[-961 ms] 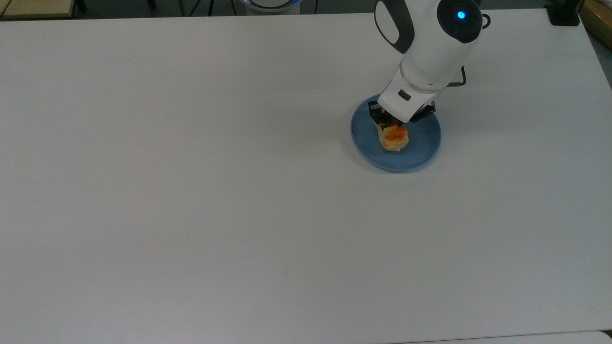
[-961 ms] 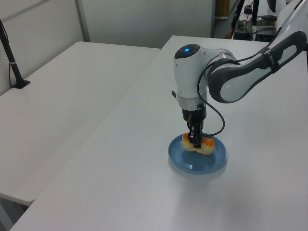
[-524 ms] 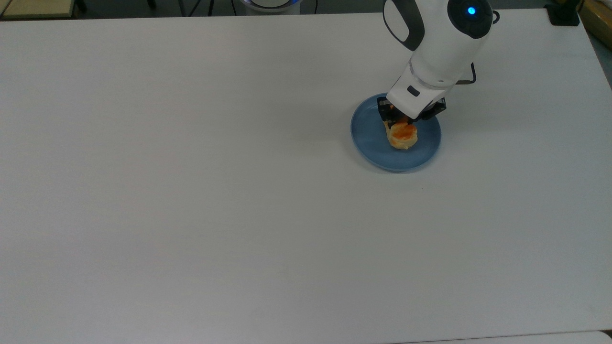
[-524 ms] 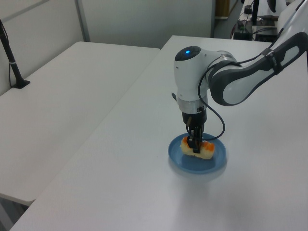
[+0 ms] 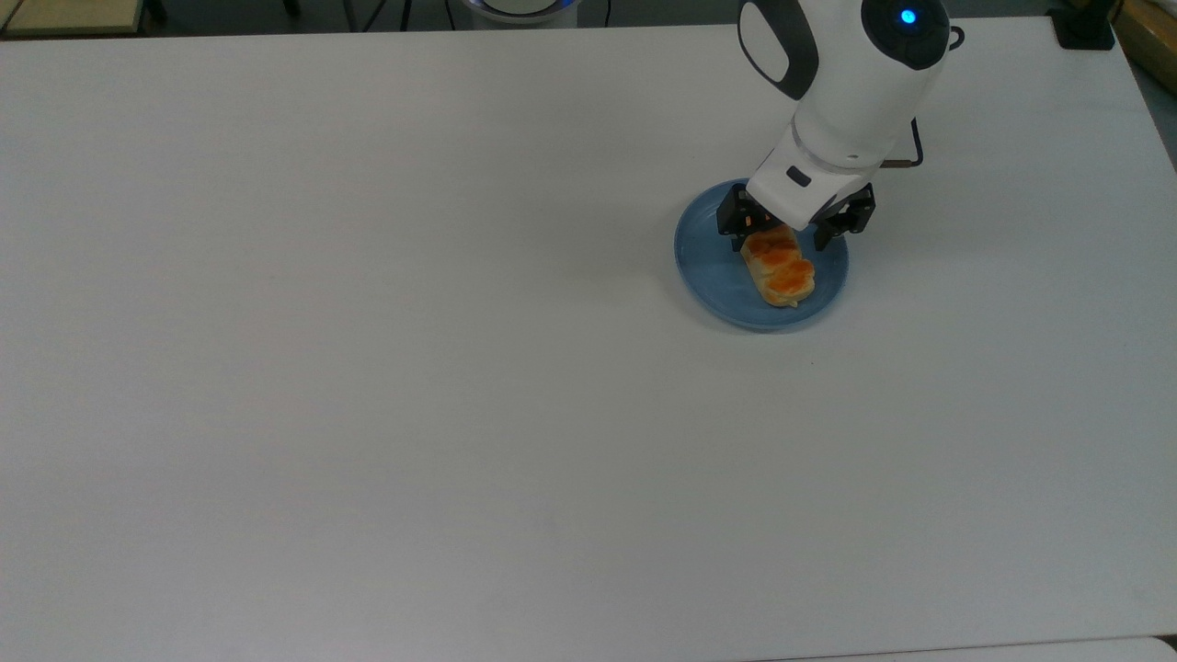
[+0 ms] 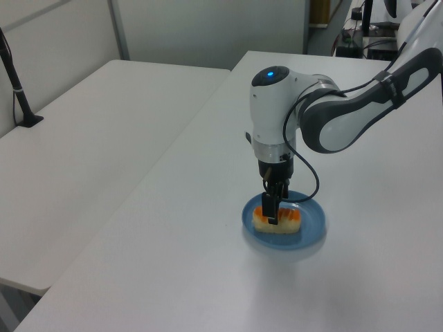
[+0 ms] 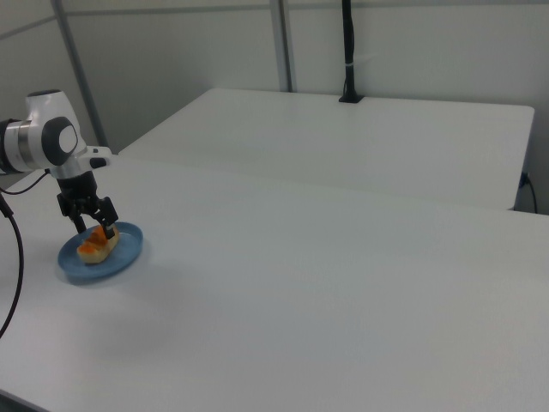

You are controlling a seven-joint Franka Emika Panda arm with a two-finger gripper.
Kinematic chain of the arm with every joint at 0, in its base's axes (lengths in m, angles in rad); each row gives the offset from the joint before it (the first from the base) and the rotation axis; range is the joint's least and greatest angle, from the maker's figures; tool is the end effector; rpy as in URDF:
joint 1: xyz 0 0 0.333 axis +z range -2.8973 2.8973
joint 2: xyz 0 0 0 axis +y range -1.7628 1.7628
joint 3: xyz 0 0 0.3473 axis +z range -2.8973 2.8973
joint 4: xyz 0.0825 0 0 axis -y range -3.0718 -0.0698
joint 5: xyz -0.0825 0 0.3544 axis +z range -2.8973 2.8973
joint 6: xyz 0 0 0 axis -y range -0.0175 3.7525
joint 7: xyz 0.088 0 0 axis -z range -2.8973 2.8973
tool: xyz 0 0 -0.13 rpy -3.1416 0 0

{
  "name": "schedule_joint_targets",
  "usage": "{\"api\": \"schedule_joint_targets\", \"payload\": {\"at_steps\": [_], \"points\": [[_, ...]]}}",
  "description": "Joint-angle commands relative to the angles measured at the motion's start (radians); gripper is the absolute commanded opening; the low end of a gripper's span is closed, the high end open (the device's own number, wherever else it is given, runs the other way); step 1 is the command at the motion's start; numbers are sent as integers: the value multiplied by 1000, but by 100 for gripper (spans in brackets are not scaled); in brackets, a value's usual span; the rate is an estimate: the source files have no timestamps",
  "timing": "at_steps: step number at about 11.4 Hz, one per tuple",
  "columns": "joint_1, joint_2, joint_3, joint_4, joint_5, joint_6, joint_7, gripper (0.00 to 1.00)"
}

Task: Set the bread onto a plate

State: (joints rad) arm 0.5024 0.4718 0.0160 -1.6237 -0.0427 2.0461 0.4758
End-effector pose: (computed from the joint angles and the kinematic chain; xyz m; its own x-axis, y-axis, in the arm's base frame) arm 0.5763 0.3235 0.3646 0.9977 0.0607 -0.0304 0.0621 -0.9969 0.0491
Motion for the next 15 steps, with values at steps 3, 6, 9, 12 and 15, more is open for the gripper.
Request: {"api": "schedule_joint_targets", "payload": {"at_steps": [3,6,9,12,15], "points": [[-66,-161,22,-11,-25,-105,-20,100],[-223,-287,87,-19,-23,-263,-87,100],[-343,-364,87,-18,-13,-336,-198,100],[-432,-412,73,-19,-9,-368,-296,100],[-462,-415,27,-19,-9,-394,-364,100]]}}
